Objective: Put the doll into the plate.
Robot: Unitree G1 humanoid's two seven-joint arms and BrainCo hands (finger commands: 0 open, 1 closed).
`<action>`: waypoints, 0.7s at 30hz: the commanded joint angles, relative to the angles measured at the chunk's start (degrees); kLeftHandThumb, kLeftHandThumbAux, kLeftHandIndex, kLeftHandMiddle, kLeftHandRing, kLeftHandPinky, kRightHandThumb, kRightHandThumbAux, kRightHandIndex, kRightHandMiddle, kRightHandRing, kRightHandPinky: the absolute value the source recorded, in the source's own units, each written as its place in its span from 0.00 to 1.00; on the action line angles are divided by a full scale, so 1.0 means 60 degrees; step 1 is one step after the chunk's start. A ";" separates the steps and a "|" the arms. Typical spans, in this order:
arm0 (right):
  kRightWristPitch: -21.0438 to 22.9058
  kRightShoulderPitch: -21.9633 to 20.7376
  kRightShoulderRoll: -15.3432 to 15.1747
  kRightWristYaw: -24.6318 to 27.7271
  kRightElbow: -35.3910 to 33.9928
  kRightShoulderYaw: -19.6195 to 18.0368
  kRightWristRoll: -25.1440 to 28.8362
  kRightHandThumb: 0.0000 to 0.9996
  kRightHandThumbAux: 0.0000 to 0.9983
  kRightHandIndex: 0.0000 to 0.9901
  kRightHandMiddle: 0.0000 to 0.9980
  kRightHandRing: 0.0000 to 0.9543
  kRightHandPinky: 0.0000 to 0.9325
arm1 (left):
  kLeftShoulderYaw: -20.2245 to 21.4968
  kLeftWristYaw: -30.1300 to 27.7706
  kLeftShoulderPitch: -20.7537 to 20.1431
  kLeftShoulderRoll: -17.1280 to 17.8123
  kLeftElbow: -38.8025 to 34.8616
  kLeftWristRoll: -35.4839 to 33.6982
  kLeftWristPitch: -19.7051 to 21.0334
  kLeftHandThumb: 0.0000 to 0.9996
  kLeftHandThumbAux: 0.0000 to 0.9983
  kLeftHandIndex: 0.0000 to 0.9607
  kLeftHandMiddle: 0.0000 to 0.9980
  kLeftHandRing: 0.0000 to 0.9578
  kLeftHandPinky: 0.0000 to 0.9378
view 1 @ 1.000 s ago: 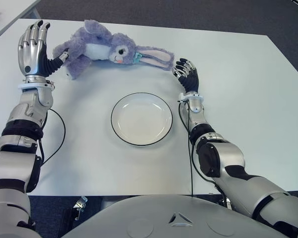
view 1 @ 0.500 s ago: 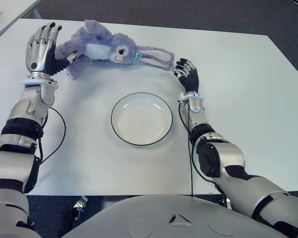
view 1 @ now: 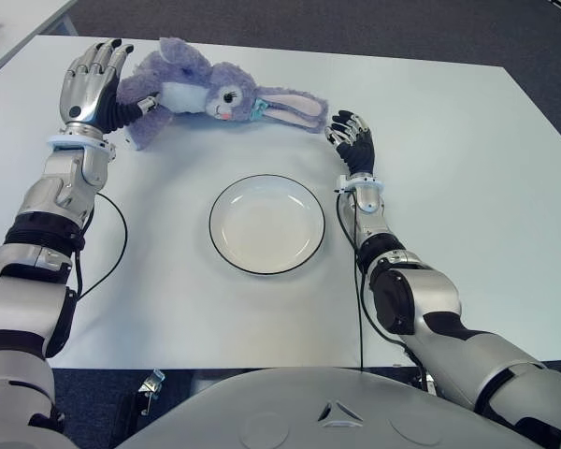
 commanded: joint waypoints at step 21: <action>0.0772 0.2101 0.0323 -0.0164 0.1226 0.0062 -0.0038 0.35 0.80 0.21 0.26 0.25 0.24 | -0.0750 -0.2075 -0.1764 -0.0551 0.1300 -0.0006 0.0170 0.32 0.34 0.06 0.08 0.09 0.14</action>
